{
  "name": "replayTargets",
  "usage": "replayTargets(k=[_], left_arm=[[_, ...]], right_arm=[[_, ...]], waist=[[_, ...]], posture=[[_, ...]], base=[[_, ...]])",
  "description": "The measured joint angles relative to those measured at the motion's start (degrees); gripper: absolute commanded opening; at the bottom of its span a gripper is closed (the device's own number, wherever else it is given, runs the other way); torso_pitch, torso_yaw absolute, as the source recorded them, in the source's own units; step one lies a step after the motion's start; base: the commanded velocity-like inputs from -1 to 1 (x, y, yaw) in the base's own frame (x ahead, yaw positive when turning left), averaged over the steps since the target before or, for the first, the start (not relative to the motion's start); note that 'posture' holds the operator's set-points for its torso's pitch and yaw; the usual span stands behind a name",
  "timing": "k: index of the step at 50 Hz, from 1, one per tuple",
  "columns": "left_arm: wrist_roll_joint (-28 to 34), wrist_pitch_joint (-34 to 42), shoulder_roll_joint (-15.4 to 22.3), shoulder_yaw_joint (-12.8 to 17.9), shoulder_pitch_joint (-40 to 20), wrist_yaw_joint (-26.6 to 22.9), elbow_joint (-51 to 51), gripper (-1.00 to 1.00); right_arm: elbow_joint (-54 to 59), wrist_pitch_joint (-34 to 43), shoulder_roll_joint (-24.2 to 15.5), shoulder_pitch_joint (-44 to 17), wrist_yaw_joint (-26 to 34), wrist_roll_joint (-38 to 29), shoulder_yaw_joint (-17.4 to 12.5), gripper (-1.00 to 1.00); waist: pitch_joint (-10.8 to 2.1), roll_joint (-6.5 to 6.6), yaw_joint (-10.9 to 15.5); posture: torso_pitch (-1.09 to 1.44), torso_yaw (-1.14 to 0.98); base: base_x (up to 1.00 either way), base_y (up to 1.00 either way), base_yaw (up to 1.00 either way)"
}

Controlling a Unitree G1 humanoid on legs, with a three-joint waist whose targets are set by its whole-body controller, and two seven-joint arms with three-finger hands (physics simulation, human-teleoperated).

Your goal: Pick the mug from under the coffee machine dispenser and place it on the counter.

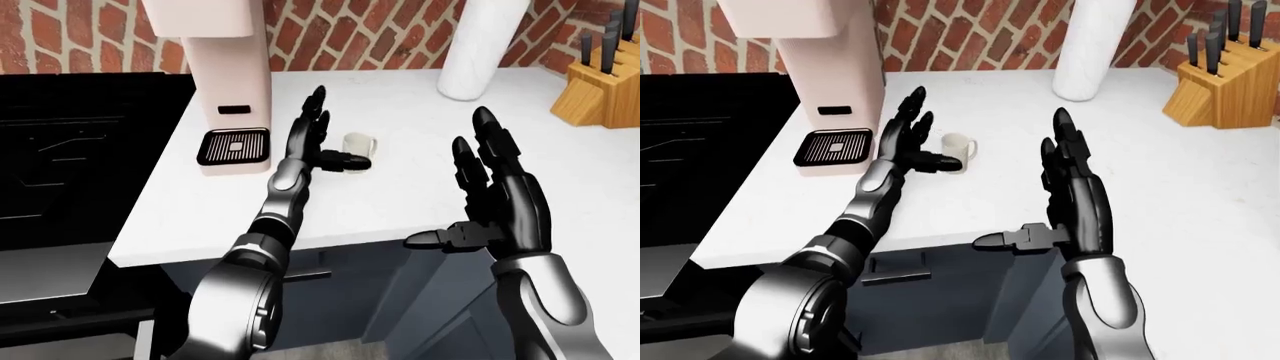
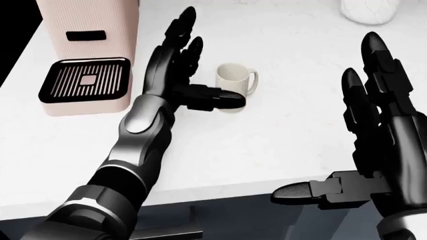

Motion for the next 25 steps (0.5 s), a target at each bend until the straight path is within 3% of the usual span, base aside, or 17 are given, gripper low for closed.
replayTargets(k=[25], left_arm=[[-2.73, 3.53, -1.57, -3.13, -2.83, -0.38, -5.77, 1.0]], right_arm=[[-0.35, 0.44, -0.1, -0.42, -0.07, 0.01, -0.12, 1.0]], waist=[[0.69, -0.4, -0.2]], posture=[[0.0, 0.0]], base=[[0.0, 0.0, 0.0]])
